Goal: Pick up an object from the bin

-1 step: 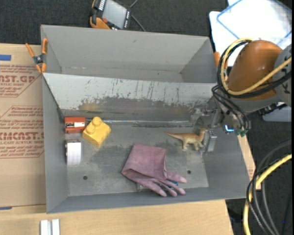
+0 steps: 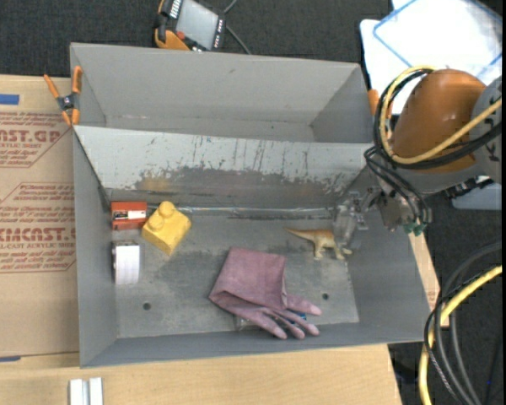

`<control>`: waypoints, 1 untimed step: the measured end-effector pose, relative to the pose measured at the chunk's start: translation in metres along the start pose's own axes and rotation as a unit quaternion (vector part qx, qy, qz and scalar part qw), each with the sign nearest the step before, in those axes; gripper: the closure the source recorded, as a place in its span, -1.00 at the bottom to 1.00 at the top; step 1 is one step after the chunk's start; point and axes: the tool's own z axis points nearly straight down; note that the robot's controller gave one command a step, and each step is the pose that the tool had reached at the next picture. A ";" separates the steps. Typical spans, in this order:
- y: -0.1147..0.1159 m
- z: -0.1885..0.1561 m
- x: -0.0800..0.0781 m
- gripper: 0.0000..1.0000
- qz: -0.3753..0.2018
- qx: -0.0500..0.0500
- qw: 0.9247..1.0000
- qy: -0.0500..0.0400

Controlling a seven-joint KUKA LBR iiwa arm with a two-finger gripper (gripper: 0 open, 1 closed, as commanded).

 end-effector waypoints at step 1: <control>0.000 0.000 0.000 1.00 0.000 0.000 1.000 0.000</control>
Offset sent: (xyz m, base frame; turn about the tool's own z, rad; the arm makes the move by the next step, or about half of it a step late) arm 0.0203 0.0858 -0.0736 -0.0831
